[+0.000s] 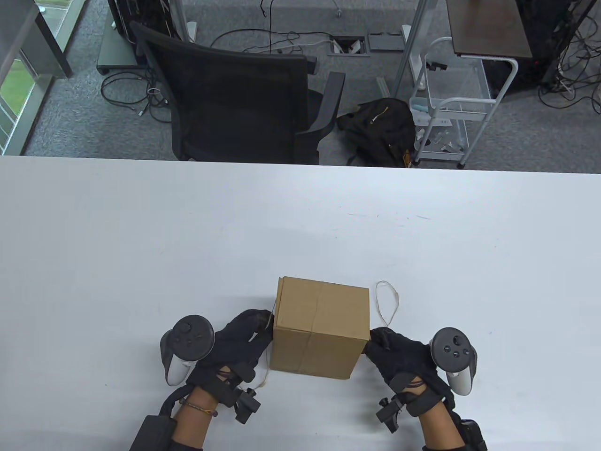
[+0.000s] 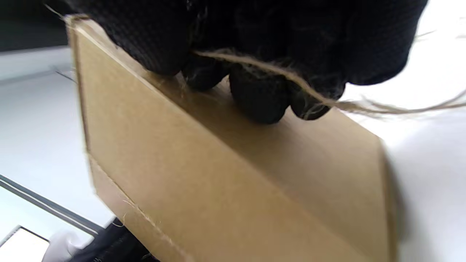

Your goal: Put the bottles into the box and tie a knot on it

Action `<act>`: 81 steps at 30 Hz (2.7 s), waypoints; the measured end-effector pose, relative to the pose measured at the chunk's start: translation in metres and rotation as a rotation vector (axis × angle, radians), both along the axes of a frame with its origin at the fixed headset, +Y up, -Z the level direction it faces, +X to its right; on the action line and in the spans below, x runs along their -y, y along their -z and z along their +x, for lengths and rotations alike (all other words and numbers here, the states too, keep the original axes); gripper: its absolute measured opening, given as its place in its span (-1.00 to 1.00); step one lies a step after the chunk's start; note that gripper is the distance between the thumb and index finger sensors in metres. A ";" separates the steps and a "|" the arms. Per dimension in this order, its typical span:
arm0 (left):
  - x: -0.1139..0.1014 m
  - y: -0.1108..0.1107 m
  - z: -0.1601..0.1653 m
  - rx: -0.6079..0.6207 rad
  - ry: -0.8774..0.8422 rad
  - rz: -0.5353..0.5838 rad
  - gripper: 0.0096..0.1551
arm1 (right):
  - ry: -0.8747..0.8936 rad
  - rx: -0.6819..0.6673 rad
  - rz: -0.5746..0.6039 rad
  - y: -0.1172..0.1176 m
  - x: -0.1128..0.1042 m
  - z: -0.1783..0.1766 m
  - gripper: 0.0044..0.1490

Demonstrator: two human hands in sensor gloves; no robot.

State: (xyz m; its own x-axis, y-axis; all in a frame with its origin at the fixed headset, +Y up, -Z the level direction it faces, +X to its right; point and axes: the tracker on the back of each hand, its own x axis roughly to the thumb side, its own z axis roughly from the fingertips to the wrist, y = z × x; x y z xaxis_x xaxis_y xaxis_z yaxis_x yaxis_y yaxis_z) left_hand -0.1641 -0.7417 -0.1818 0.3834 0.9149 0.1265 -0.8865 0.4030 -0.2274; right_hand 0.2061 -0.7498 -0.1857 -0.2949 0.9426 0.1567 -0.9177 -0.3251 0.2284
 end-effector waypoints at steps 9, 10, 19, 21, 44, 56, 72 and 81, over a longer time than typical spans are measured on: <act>-0.001 0.002 0.004 -0.035 -0.010 -0.032 -0.48 | 0.051 0.049 -0.094 0.000 0.003 0.004 -0.50; -0.002 0.002 0.004 -0.055 0.008 -0.030 -0.48 | 0.057 0.060 -0.113 0.000 0.005 0.005 -0.50; 0.008 0.010 0.010 -0.032 0.011 -0.091 -0.47 | 0.100 0.078 -0.277 0.006 0.027 0.007 -0.48; 0.012 0.010 0.010 -0.050 -0.056 -0.131 -0.47 | 0.055 0.080 -0.267 0.007 0.027 0.007 -0.49; -0.014 -0.007 0.044 -0.023 0.546 0.303 -0.47 | -0.476 -0.103 0.447 -0.004 -0.021 -0.019 -0.52; -0.023 -0.013 0.045 0.006 0.425 0.348 -0.48 | -0.743 -0.021 0.516 -0.013 -0.038 -0.035 -0.52; -0.018 -0.026 0.056 0.074 0.490 0.330 -0.49 | -0.813 -0.149 0.748 -0.040 -0.055 -0.065 -0.54; -0.012 -0.010 0.048 0.158 0.420 0.323 -0.55 | -0.860 0.025 0.667 -0.020 -0.044 -0.047 -0.52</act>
